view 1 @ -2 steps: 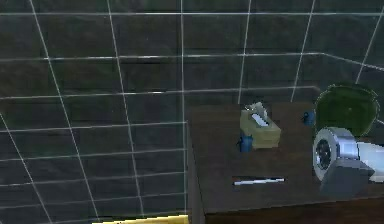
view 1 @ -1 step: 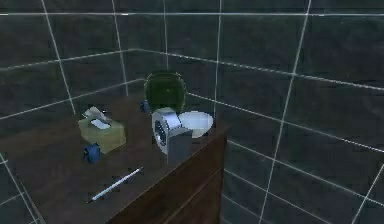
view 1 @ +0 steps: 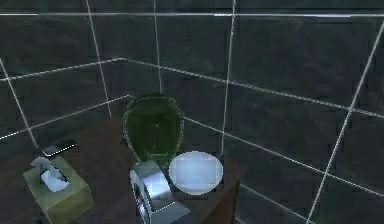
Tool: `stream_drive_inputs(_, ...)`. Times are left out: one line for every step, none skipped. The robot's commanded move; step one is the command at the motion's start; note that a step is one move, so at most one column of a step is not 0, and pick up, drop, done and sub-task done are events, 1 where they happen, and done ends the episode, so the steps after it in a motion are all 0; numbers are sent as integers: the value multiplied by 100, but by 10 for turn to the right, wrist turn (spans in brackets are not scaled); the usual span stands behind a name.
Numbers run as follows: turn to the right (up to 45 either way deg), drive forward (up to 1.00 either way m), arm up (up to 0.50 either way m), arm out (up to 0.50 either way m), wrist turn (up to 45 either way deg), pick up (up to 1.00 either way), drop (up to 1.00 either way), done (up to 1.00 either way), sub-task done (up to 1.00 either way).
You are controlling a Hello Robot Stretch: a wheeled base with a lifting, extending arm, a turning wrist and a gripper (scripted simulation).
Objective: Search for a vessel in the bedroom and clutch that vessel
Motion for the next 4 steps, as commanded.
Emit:
stream_drive_inputs(-450,0,0,0,0,0,0,0,0)
stream_drive_inputs(-450,0,0,0,0,0,0,0,0)
stream_drive_inputs(-90,0,0,0,0,0,0,0,0)
stream_drive_inputs(0,0,0,20,0,0,0,0,0)
